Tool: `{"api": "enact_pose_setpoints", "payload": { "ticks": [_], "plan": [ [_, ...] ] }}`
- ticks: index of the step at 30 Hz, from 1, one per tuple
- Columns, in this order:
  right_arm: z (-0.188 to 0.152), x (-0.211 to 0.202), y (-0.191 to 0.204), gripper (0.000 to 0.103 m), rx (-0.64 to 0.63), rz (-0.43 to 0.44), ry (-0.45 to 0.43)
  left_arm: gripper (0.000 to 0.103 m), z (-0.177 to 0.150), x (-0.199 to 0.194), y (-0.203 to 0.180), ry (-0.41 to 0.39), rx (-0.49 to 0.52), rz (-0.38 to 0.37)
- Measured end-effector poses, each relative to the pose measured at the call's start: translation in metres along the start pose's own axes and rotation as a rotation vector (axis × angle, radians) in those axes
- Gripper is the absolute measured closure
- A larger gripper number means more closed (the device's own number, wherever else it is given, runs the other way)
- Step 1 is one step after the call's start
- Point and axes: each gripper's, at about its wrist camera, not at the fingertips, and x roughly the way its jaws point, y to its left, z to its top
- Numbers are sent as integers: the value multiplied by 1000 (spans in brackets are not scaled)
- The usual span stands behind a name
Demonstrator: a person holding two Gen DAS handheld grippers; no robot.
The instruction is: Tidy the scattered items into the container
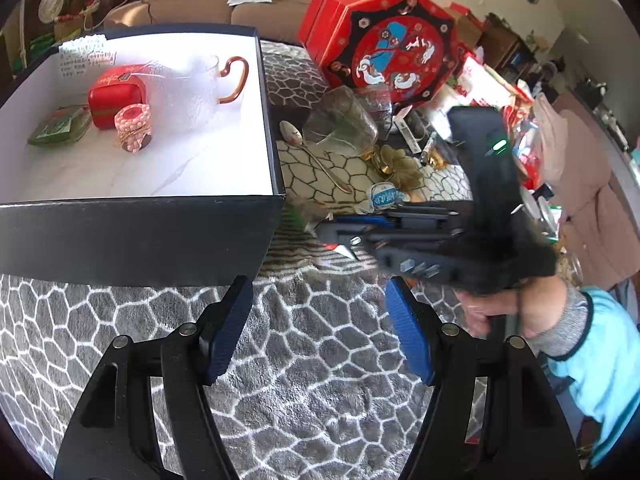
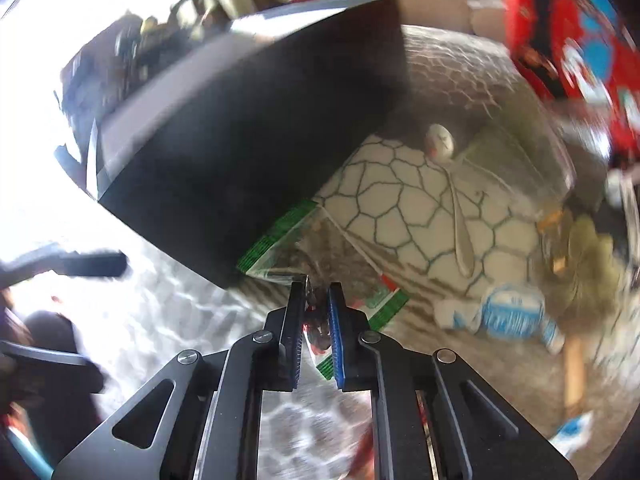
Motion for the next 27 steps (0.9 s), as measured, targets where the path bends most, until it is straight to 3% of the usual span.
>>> {"api": "enact_pose_setpoints", "payload": {
  "ticks": [5, 8, 10, 12, 13, 15, 17, 18, 19, 21, 27],
  "plan": [
    [-12, -40, 0, 93, 219, 232, -80, 37, 0, -10, -1, -15, -18, -44],
    [-23, -69, 2, 97, 316, 380, -131, 34, 1, -22, 8, -52, -68, -210],
    [-29, -88, 5, 97, 346, 383, -150, 30, 1, -30, 18, -80, -110, -244],
    [-35, -96, 2, 97, 389, 381, -146, 30, -2, -27, 32, -58, -177, -287],
    [-36, -97, -1, 97, 396, 344, -136, 30, -4, -23, 37, -36, -210, -291],
    [-42, -99, 0, 95, 350, 180, -106, 30, -11, -14, 39, 2, -220, -264],
    [-51, -98, 2, 93, 324, 154, -88, 30, -20, -7, 38, 37, -224, -236],
    [-55, -98, 6, 81, 305, 137, -76, 30, -24, -3, 38, 53, -233, -230],
    [-61, -96, 13, 57, 265, 100, -58, 30, -30, 0, 38, 70, -242, -224],
    [-73, -91, 34, 39, 151, 12, -30, 30, -44, 5, 39, 108, -254, -198],
    [-106, -48, 107, 40, -221, -158, 56, 30, -64, 15, 56, 121, -383, -157]
  ]
}}
